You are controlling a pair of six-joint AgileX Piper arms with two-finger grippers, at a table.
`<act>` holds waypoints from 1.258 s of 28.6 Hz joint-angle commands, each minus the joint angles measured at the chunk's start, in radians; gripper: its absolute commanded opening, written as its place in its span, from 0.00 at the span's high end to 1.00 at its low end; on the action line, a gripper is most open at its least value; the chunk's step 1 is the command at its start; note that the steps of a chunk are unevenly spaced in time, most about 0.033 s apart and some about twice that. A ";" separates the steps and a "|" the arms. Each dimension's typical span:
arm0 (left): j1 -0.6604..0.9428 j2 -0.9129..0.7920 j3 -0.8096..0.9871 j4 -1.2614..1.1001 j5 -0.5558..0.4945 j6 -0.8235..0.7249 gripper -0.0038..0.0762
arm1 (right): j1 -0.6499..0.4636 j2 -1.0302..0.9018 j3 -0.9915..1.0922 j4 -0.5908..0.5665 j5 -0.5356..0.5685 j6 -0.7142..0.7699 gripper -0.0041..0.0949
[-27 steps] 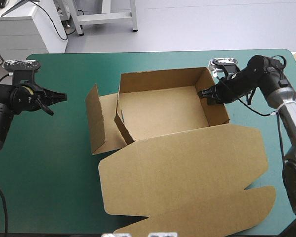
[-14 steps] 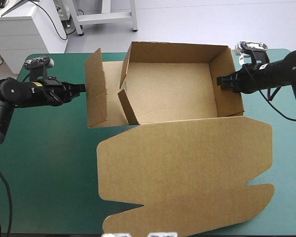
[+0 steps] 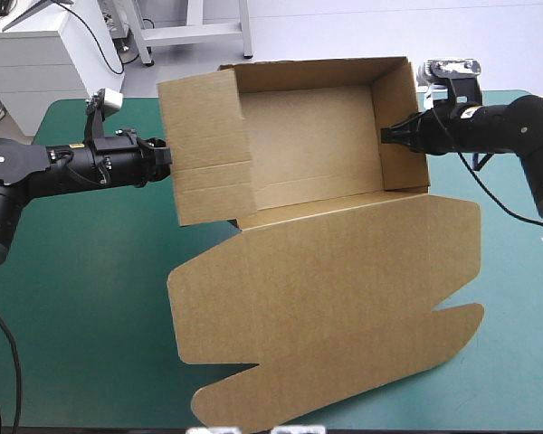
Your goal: Fold the box
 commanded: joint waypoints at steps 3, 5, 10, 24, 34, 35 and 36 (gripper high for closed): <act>0.001 -0.068 -0.033 -0.091 0.030 0.010 0.96 | 0.082 -0.043 -0.028 -0.008 -0.180 0.050 0.97; -0.001 -0.069 -0.033 -0.091 0.039 0.010 0.96 | 0.095 -0.043 -0.028 -0.030 -0.206 0.065 0.97; -0.001 -0.069 -0.033 -0.091 0.051 0.010 0.96 | 0.122 -0.041 -0.028 -0.052 -0.228 0.097 0.97; -0.001 -0.075 -0.033 -0.069 0.173 0.034 0.60 | 0.225 0.017 -0.028 -0.223 -0.229 0.222 0.97; -0.008 -0.075 -0.033 -0.015 0.173 -0.048 0.27 | 0.273 0.050 -0.028 -0.255 -0.230 0.246 0.97; -0.013 -0.075 -0.033 -0.002 0.170 -0.048 0.27 | 0.275 0.052 -0.028 -0.255 -0.230 0.248 0.97; -0.025 -0.075 -0.033 0.029 0.165 -0.051 0.27 | 0.275 0.052 -0.028 -0.251 -0.230 0.253 0.97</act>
